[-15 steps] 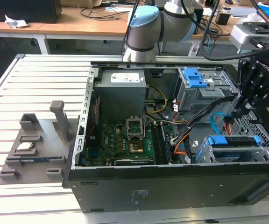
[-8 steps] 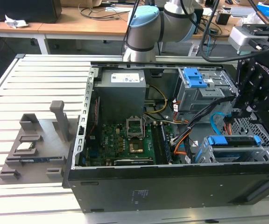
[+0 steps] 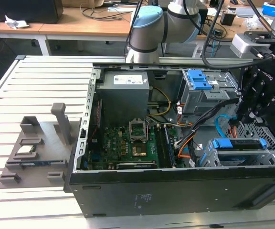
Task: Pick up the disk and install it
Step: 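Insert the first disk wire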
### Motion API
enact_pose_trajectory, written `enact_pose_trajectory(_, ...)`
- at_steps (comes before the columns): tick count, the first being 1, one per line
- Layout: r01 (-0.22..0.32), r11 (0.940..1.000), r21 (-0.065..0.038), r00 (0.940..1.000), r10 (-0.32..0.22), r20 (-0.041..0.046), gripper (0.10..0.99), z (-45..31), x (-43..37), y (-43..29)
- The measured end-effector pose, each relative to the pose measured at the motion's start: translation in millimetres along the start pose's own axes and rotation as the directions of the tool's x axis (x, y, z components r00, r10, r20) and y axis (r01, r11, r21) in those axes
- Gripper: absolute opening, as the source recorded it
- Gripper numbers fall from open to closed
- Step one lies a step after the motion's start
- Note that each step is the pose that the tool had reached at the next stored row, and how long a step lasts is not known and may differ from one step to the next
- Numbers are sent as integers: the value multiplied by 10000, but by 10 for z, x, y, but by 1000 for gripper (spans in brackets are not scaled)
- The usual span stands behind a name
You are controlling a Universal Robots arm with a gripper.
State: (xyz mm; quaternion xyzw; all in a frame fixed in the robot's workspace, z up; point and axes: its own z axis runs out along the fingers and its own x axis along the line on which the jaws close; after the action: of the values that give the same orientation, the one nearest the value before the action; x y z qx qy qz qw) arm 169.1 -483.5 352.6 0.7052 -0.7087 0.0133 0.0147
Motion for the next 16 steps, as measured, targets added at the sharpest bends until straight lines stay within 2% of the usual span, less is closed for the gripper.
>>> enact_pose_trajectory(4, -1, 10000, 0, 10000, 1, -3, 361, 1, 0, 0)
enact_pose_trajectory(5, 0, 10000, 0, 10000, 0, -5, 345, 1, 0, 0)
enact_pose_trajectory(6, 0, 10000, 0, 10000, 0, -5, 282, 1, 0, 0)
enact_pose_trajectory(7, 0, 10000, 0, 10000, 0, -7, 282, 1, 0, 0)
enact_pose_trajectory(9, -1, 10000, 0, 10000, 1, -8, 173, 1, 0, 0)
enact_pose_trajectory(13, 0, 10000, 0, 10000, 0, -16, 169, 1, 0, 0)
enact_pose_trajectory(14, -1, 10000, -1, 10000, 1, -27, 169, 1, 6, 0)
enact_pose_trajectory(15, 0, 10000, 1, 9999, 0, -100, 169, 3, 44, 0)
enact_pose_trajectory(16, -1, 10000, 1, 9999, 1, -138, 169, 5, 72, 0)
